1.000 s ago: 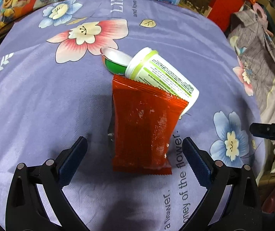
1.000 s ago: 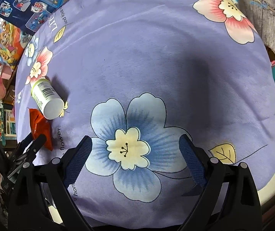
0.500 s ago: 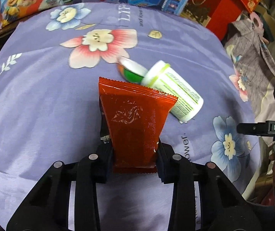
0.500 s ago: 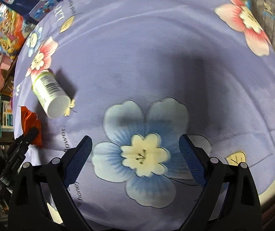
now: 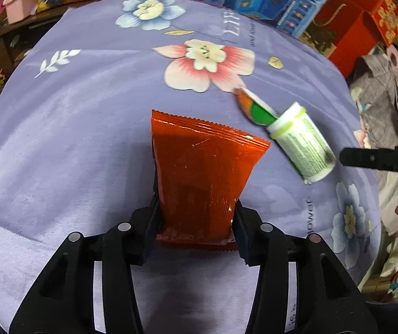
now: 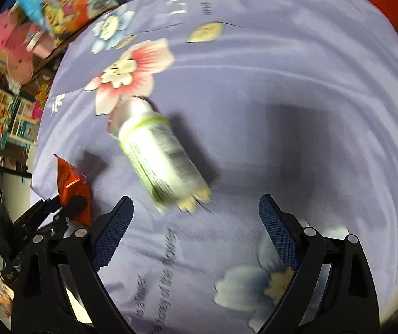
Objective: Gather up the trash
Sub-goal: 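Grasp the red snack bag with left tool while right tool grasps the white pill bottle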
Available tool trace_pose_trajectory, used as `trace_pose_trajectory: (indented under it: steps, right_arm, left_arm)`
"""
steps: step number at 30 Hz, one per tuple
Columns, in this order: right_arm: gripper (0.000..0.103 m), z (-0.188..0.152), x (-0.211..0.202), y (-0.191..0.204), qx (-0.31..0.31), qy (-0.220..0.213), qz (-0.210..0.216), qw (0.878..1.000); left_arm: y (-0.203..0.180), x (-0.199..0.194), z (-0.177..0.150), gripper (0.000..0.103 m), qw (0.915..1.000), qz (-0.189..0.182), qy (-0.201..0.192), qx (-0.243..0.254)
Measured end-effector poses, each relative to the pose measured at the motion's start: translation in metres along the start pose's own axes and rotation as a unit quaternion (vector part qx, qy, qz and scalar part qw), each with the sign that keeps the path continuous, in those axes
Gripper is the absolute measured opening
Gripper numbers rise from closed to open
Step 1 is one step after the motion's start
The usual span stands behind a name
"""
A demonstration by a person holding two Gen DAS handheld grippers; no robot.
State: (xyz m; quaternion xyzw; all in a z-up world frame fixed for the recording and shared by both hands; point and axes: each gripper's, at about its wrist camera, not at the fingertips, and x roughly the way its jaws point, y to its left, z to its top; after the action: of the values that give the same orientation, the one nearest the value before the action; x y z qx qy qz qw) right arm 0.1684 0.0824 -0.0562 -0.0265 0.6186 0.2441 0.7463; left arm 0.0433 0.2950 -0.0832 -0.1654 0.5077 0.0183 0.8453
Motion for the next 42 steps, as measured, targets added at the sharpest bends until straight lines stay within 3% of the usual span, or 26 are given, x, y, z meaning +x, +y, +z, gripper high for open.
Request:
trace_pose_trajectory:
  steps: [10,11,13,15,22,24,26,32,38,42]
  right_arm:
    - [0.086,0.019,0.038,0.023,-0.052,0.016,-0.009,0.998]
    - [0.083,0.018,0.040,0.022,-0.056,0.016,-0.010,0.998]
    - [0.062,0.017,0.042,0.020,-0.062,0.020,-0.010,0.998]
    - [0.055,0.015,0.041,0.016,-0.064,0.019,-0.017,0.998]
    - [0.055,0.002,0.029,-0.014,-0.044,0.019,-0.019,0.999]
    - [0.055,-0.002,0.027,-0.022,-0.036,0.022,-0.018,0.999]
    - [0.055,-0.007,0.026,-0.028,-0.032,0.027,-0.018,0.999]
    - [0.057,-0.003,0.024,-0.032,-0.029,0.026,-0.016,0.999]
    - [0.058,0.008,0.032,-0.024,-0.041,0.020,-0.013,0.999]
    - [0.053,0.005,0.028,-0.028,-0.041,0.012,-0.010,0.999]
  left_arm:
    - [0.001,0.013,0.005,0.063,0.9999,0.007,0.007,0.004]
    - [-0.001,0.014,0.006,0.063,0.9999,0.009,0.006,0.007]
    - [-0.006,0.016,0.008,0.063,0.9999,0.009,0.006,0.013]
    - [-0.011,0.018,0.010,0.063,0.9998,0.008,0.005,0.020]
    - [-0.029,0.023,0.011,0.062,0.9991,0.008,0.003,0.040]
    - [-0.034,0.024,0.012,0.056,0.9989,0.012,-0.001,0.045]
    - [-0.040,0.023,0.013,0.038,0.9986,0.007,-0.004,0.053]
    - [-0.056,0.028,0.011,0.037,0.9977,-0.015,0.007,0.066]
    - [-0.059,0.030,0.013,0.037,0.9975,-0.016,0.015,0.067]
    - [-0.058,0.030,0.014,0.039,0.9976,-0.007,0.018,0.066]
